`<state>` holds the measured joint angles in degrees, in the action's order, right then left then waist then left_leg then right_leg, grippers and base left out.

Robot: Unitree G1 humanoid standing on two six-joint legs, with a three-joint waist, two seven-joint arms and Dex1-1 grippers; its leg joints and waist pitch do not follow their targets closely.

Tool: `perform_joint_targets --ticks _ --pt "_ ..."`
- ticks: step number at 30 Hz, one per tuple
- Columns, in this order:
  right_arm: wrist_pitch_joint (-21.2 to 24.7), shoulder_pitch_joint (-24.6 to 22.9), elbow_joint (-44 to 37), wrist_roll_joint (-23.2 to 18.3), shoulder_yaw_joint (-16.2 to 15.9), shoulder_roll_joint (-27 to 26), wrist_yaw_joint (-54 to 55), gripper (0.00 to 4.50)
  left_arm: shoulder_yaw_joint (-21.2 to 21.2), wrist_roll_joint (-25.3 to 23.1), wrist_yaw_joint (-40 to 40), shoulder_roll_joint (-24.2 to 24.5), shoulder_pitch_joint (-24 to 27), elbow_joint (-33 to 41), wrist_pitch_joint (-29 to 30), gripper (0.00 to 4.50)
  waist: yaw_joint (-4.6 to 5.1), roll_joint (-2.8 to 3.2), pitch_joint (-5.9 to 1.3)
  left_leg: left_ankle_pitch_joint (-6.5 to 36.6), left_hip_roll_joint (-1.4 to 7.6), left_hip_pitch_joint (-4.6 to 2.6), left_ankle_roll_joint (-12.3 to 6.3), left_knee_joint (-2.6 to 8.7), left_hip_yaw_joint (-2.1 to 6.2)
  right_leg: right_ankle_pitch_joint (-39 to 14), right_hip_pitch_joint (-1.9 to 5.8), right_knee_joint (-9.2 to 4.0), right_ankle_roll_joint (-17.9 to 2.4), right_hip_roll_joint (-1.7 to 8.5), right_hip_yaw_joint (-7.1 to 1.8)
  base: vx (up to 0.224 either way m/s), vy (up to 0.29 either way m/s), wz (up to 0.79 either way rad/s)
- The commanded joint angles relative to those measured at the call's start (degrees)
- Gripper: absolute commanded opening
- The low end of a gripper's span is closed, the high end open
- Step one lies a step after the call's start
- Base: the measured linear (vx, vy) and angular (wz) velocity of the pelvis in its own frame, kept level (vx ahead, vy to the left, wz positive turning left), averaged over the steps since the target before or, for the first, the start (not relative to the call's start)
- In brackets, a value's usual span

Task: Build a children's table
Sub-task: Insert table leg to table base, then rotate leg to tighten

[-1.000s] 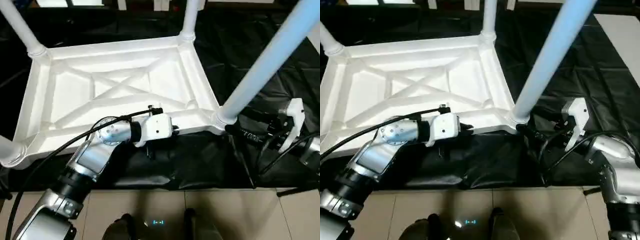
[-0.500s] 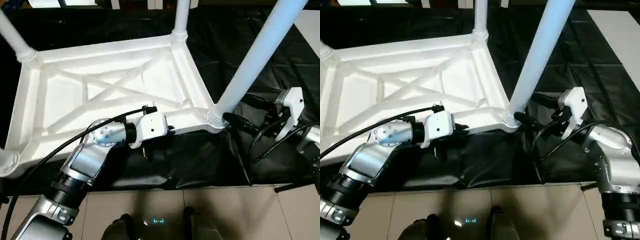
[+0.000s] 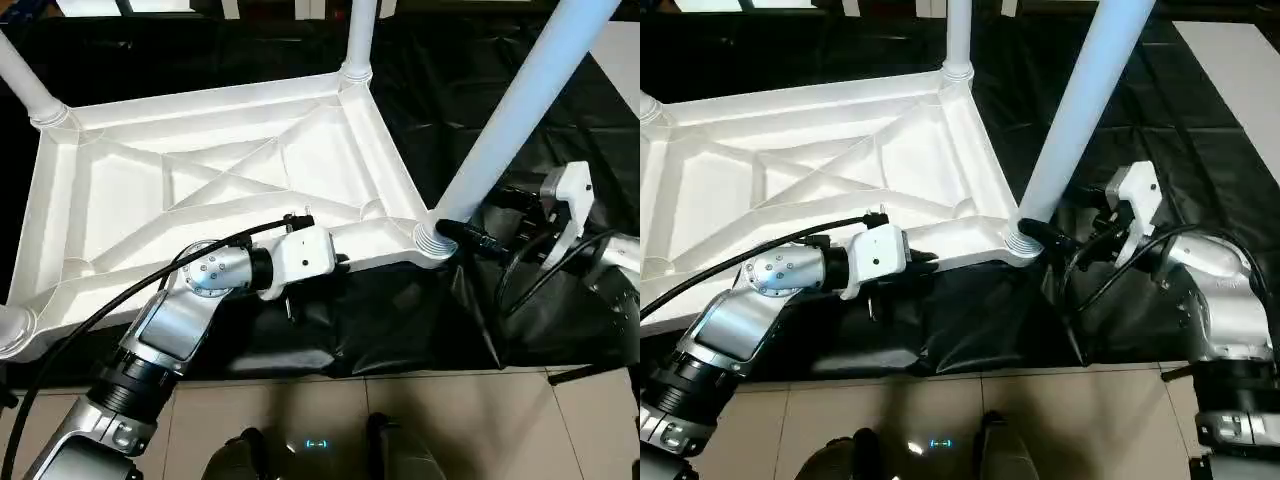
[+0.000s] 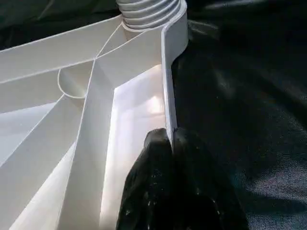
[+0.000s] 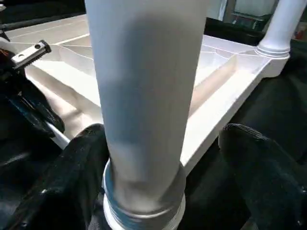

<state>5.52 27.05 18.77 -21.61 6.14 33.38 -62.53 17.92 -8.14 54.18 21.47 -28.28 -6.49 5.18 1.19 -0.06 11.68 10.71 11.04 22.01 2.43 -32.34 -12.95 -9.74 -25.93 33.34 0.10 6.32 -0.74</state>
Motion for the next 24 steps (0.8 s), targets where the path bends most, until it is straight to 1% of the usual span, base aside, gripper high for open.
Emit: perform_joint_targets --ticks 1,2,6,13,14,15,16,17,18,19,21,24 --pt "-1.0 0.6 1.0 0.5 -0.6 0.2 -0.8 3.92 2.4 0.1 0.3 0.3 3.4 -3.1 1.6 0.0 -0.5 -1.42 -4.19 -2.1 1.48 -1.13 -14.21 2.17 0.55 5.0 3.56 -1.4 -18.3 0.55 -0.28 0.0 0.0 0.0" --pt "-1.3 1.1 1.7 0.4 -0.9 0.2 -1.4 3.92 2.4 0.0 0.4 0.3 3.4 -3.2 1.6 0.0 -0.46 -1.51 -4.23 -2.2 1.45 -1.14 -14.11 2.12 0.52 4.9 3.57 -1.38 -18.4 0.51 -0.3 0.0 0.0 0.0" --pt "-1.3 2.3 3.2 0.3 -1.6 0.0 -2.7 3.92 2.6 0.0 0.4 0.2 3.4 -3.2 1.6 0.0 -0.49 -1.49 -4.18 -1.8 1.44 -1.1 -14.03 2.07 0.51 4.4 3.56 -1.38 -18.6 0.53 -0.32 0.0 0.0 0.0" --pt "-3.6 4.8 7.7 2.3 -3.3 -0.3 -5.0 3.92 2.8 0.2 0.9 0.5 3.6 -2.6 1.6 0.0 -0.51 -1.5 -4.39 -3.0 1.41 -1.12 -14.63 1.86 0.53 5.8 3.56 -1.08 -19.3 0.48 -0.25 0.0 0.0 0.0" --pt "-3.9 5.5 8.6 2.4 -3.6 -0.3 -5.6 3.76 2.8 0.2 1.1 0.6 3.7 -2.6 1.6 0.0 -0.55 -1.51 -4.34 -3.0 1.49 -1.13 -14.92 1.86 0.53 5.9 3.52 -1.07 -19.4 0.54 -0.25 0.0 0.0 0.0" --pt "-3.9 5.7 8.8 2.4 -3.7 -0.3 -5.8 3.76 2.8 0.2 1.1 0.6 3.7 -2.6 1.6 0.0 -0.5 -1.51 -4.35 -3.0 1.47 -1.12 -14.96 1.84 0.51 5.8 3.54 -1.06 -19.5 0.51 -0.25 0.0 0.0 0.0" --pt "-3.9 5.8 8.9 2.3 -3.7 -0.4 -5.8 3.62 2.8 0.2 1.1 0.6 3.7 -2.6 1.6 0.0 -0.57 -1.51 -4.33 -3.0 1.49 -1.15 -14.97 1.83 0.5 5.8 3.54 -1.06 -19.5 0.51 -0.28 0.0 0.0 0.0" --pt "-3.9 5.9 8.9 2.3 -3.7 -0.3 -5.9 3.62 2.8 0.2 1.1 0.7 3.8 -2.5 1.6 0.0 -0.54 -1.62 -4.32 -3.0 1.49 -1.1 -15.0 1.83 0.5 5.8 3.58 -1.04 -19.5 0.52 -0.29 0.0 0.0 0.0" --pt "-3.9 6.0 9.0 2.3 -3.8 -0.3 -5.9 3.48 2.8 0.2 1.1 0.7 3.8 -2.4 1.6 0.0 -0.54 -1.67 -4.33 -3.0 1.47 -1.07 -15.0 1.82 0.53 5.6 3.6 -1.02 -19.4 0.52 -0.26 0.0 0.0 0.0" --pt "-3.9 6.1 9.0 2.2 -3.8 -0.3 -5.9 3.48 2.8 0.2 1.1 0.7 3.8 -2.3 1.7 0.0 -0.54 -1.67 -4.29 -2.7 1.47 -1.08 -14.88 1.83 0.5 5.1 3.55 -1.09 -19.3 0.53 -0.28 0.0 0.0 0.0" --pt "-4.1 6.3 9.3 2.2 -3.9 -0.2 -6.2 3.34 2.8 0.2 1.1 0.8 4.0 -2.2 1.7 0.0 -0.54 -1.65 -4.22 -2.0 1.47 -1.09 -14.55 1.86 0.5 3.8 3.52 -1.17 -19.2 0.58 -0.31 0.0 0.0 0.0" --pt "-4.4 6.6 9.8 2.4 -3.8 -0.4 -6.6 3.04 2.9 0.2 1.2 0.8 4.0 -2.2 1.7 0.0 -0.52 -1.66 -4.21 -1.4 1.49 -1.05 -14.19 1.89 0.52 2.7 3.5 -1.24 -19.0 0.59 -0.29 0.0 0.0 0.0"
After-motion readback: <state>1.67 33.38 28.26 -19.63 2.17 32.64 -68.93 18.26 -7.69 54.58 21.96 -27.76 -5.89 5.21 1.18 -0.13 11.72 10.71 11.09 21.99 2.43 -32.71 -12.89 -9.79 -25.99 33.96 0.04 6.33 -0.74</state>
